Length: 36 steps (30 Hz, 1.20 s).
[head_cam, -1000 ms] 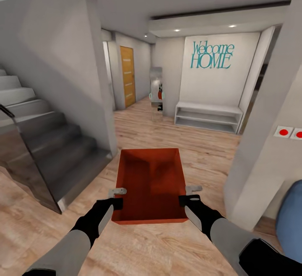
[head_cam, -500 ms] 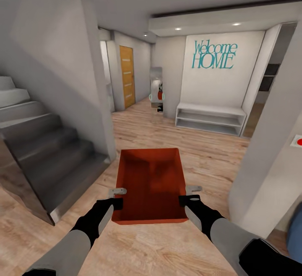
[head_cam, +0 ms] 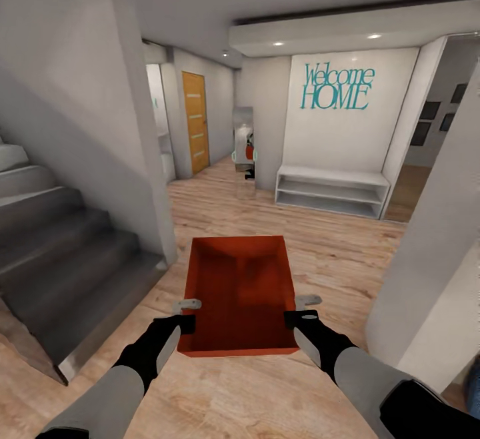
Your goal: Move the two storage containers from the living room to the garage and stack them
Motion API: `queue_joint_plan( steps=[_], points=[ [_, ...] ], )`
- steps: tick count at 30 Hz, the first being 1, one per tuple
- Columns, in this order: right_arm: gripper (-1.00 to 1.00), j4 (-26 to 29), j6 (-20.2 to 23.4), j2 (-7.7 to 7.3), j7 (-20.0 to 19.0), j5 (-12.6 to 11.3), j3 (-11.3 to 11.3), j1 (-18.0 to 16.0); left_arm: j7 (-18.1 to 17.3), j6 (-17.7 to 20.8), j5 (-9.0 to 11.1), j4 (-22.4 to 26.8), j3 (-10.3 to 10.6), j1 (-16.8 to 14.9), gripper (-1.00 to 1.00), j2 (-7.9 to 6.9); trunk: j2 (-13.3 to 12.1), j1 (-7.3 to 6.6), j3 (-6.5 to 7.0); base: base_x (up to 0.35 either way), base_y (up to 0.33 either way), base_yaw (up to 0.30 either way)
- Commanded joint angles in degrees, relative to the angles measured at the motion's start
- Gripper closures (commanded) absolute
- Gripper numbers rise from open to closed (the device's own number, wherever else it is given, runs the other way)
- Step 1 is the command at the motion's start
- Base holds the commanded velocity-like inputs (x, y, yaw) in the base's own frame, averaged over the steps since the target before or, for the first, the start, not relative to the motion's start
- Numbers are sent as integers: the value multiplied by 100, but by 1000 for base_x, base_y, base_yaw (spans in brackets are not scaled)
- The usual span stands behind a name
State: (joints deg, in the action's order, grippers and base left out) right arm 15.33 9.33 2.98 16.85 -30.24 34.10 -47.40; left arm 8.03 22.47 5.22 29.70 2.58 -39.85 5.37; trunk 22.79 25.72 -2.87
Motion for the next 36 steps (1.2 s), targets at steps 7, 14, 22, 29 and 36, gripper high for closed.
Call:
queue_joint_plan(
  steps=[7,14,22,29,36],
  points=[
    [100,5,43,-39,64,80,-8,-6,67,47,-74,18,-28,-5,100,-10,13,7,-13,323,0,-240],
    [100,5,47,-34,64,79,-8,-6,67,47,-74,18,-29,-5,100,-10,13,7,-13,323,0,-183],
    [100,5,50,-34,64,79,-7,-6,67,47,-74,18,-29,-5,100,-10,13,7,-13,323,0,-9],
    [100,5,52,-34,64,80,-5,-6,67,47,-74,18,-28,-5,100,-10,13,7,-13,323,0,0],
    [100,5,52,-38,64,80,-5,-6,67,47,-74,18,-28,-5,100,-10,13,7,-13,323,0,0]
  ],
)
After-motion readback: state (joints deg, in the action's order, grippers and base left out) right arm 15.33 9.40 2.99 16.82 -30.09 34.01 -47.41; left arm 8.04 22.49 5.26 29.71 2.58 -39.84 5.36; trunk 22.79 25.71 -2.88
